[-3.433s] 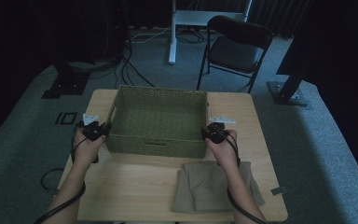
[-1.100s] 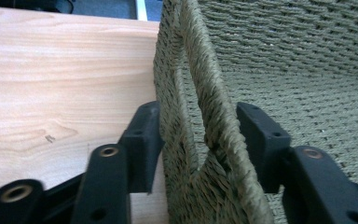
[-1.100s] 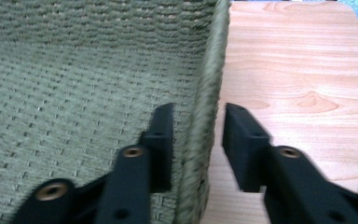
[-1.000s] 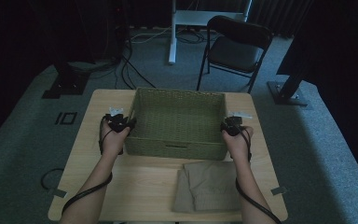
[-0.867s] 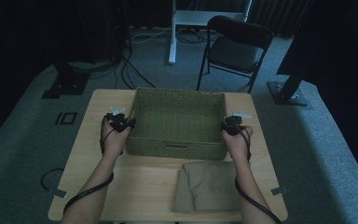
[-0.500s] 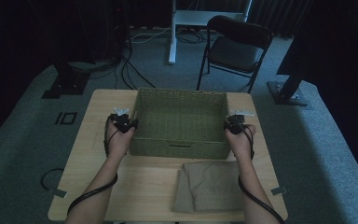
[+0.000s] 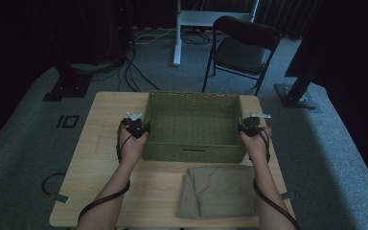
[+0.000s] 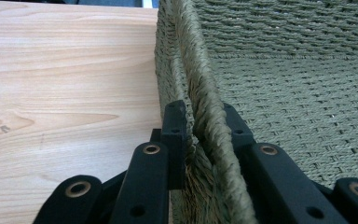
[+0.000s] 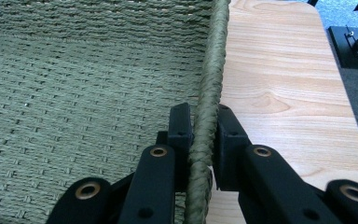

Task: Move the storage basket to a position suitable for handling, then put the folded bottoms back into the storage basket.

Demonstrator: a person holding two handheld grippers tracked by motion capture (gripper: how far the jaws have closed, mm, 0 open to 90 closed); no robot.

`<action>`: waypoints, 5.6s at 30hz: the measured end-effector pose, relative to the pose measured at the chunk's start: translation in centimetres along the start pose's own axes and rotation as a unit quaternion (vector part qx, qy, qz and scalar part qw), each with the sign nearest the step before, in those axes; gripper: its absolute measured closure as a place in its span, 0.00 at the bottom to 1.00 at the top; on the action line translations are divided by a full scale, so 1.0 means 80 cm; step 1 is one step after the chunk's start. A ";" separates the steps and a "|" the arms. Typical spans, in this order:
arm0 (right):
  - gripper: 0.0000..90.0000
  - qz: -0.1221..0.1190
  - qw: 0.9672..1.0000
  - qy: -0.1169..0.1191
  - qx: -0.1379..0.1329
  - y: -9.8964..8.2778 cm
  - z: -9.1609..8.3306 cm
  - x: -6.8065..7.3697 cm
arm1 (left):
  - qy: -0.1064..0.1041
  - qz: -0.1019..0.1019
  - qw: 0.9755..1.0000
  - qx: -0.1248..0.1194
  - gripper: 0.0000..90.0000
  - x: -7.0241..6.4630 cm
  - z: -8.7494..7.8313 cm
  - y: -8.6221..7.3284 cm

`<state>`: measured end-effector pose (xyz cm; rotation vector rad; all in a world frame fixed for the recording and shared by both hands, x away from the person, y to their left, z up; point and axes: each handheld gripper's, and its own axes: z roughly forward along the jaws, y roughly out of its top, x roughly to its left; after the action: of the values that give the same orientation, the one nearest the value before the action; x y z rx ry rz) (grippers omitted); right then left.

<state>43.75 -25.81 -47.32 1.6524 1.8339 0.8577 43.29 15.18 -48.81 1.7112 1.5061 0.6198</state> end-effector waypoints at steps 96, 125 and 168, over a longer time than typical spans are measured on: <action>0.19 0.024 0.995 0.053 -0.086 0.010 -0.044 -0.103 | -0.080 0.062 0.994 -0.039 0.25 -0.088 0.004 0.039; 0.14 -0.036 0.989 0.084 -0.114 0.008 -0.102 -0.066 | -0.141 0.106 0.984 -0.037 0.22 -0.075 -0.068 0.042; 0.13 -0.072 0.982 0.118 -0.130 -0.077 -0.167 -0.038 | -0.225 0.141 0.964 -0.027 0.22 -0.118 -0.128 -0.039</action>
<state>30.13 -30.64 -43.14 1.2853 1.8745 1.2151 31.71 8.29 -44.05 1.8836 0.9316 0.3728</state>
